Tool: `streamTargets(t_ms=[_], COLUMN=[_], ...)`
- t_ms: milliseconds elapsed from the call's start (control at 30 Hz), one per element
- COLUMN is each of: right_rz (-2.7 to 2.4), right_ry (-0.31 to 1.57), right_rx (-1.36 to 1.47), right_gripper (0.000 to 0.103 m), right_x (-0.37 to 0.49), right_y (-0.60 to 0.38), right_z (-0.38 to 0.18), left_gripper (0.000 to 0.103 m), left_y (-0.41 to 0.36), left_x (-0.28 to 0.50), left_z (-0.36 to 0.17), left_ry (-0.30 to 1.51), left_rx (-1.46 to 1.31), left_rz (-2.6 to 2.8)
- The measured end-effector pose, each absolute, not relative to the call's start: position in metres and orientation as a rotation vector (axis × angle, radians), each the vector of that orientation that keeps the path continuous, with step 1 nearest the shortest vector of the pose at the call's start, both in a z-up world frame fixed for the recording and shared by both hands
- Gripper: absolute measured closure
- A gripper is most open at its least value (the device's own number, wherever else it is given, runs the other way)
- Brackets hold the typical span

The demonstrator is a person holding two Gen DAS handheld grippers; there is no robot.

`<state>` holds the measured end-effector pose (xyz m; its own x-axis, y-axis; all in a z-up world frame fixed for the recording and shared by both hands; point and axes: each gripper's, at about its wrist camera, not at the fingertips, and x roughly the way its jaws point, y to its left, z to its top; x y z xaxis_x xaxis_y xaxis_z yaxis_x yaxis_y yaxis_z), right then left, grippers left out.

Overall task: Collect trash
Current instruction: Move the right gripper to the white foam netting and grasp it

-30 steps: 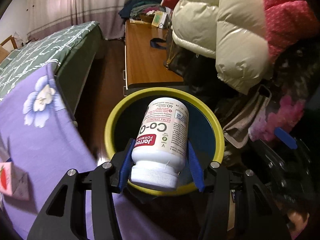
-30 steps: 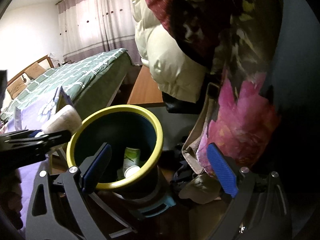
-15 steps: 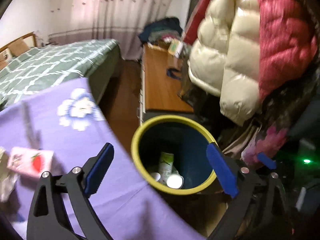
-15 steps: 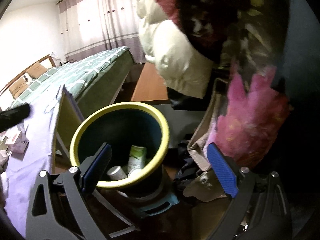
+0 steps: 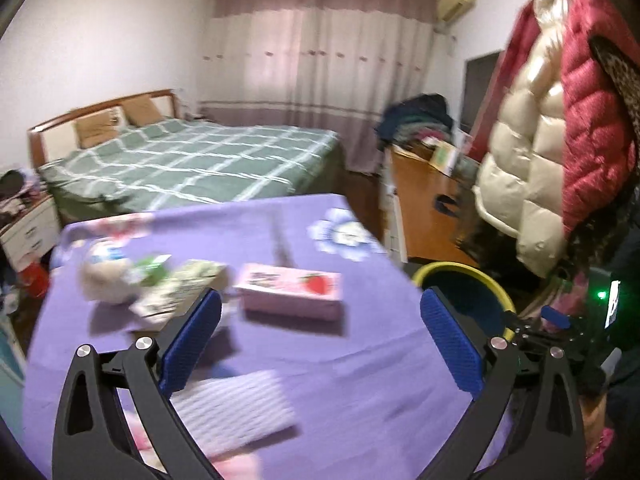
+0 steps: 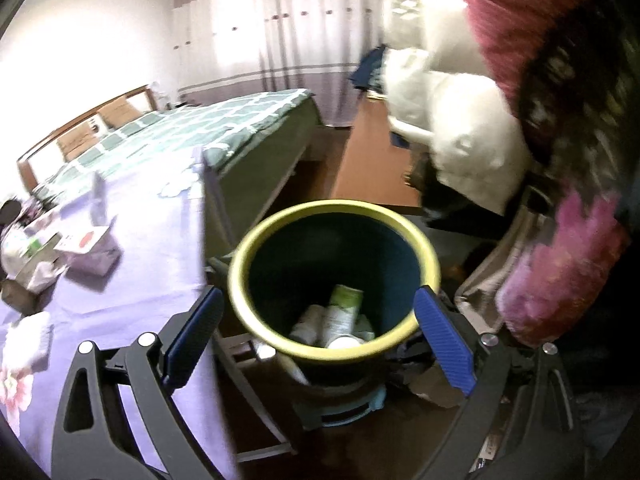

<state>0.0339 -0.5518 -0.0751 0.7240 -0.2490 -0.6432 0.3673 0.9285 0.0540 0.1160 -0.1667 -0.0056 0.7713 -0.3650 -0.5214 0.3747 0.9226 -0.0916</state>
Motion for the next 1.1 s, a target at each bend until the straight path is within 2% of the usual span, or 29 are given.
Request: streamTargets(t_ms=[500, 833, 1100], right_rz=[0.128, 0.355, 0.246], right_ry=[0.769, 0.798, 0.893], right_rx=[0.049, -0.080, -0.088], right_gripper=[0.011, 0.011, 0.011], right_x=[0.084, 0.093, 0.112], right_y=[-0.366, -0.286, -0.281], right_z=[-0.080, -0.083, -0.108], left_gripper=[0.005, 0.005, 0.005], left_y=[-0.001, 0.040, 0.038], left_x=[0.070, 0.052, 0.053], left_z=[0.007, 0.006, 0.002], left_ry=[0.475, 0.452, 0.466], left_rx=[-0.100, -0.134, -0.122], left_rz=[-0.062, 0.009, 0.001])
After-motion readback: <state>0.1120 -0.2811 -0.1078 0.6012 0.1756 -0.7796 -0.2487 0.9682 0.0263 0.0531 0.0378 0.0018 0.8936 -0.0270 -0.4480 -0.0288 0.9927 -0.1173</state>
